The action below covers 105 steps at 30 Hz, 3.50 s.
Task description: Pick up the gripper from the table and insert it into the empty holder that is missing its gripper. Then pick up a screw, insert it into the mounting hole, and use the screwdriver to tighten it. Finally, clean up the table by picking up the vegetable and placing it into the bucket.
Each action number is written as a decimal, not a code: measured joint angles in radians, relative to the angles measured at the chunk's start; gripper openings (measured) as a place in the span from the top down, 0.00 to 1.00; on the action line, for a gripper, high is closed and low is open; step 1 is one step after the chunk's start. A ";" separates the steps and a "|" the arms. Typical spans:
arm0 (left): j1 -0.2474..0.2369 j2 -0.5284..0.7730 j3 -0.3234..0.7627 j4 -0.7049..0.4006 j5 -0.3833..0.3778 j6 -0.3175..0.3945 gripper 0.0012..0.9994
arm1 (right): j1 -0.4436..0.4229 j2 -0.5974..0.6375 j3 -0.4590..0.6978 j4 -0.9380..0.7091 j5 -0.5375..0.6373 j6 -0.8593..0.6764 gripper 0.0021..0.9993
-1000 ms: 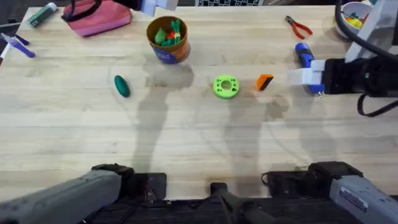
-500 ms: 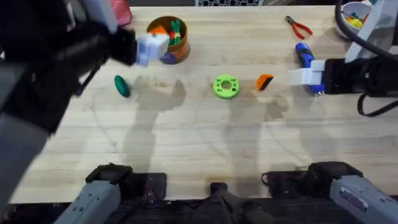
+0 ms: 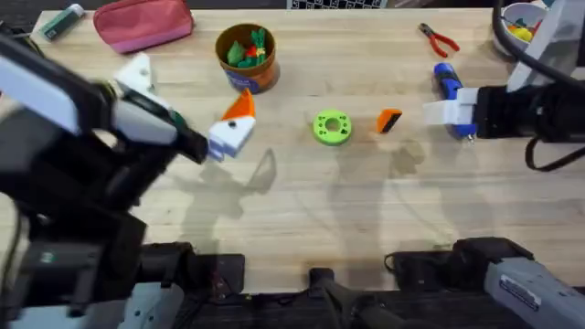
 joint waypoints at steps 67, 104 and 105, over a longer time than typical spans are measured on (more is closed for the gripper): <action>-0.021 -0.433 -0.356 -0.023 0.663 -0.198 0.01 | 0.000 0.000 0.000 0.000 0.000 0.000 0.01; -0.021 -0.433 -0.356 -0.030 0.697 -0.190 0.01 | 0.000 0.000 0.000 0.000 0.000 0.000 0.01; -0.021 -0.433 -0.356 -0.029 0.697 -0.190 0.01 | 0.000 0.000 0.000 0.000 0.000 0.000 0.01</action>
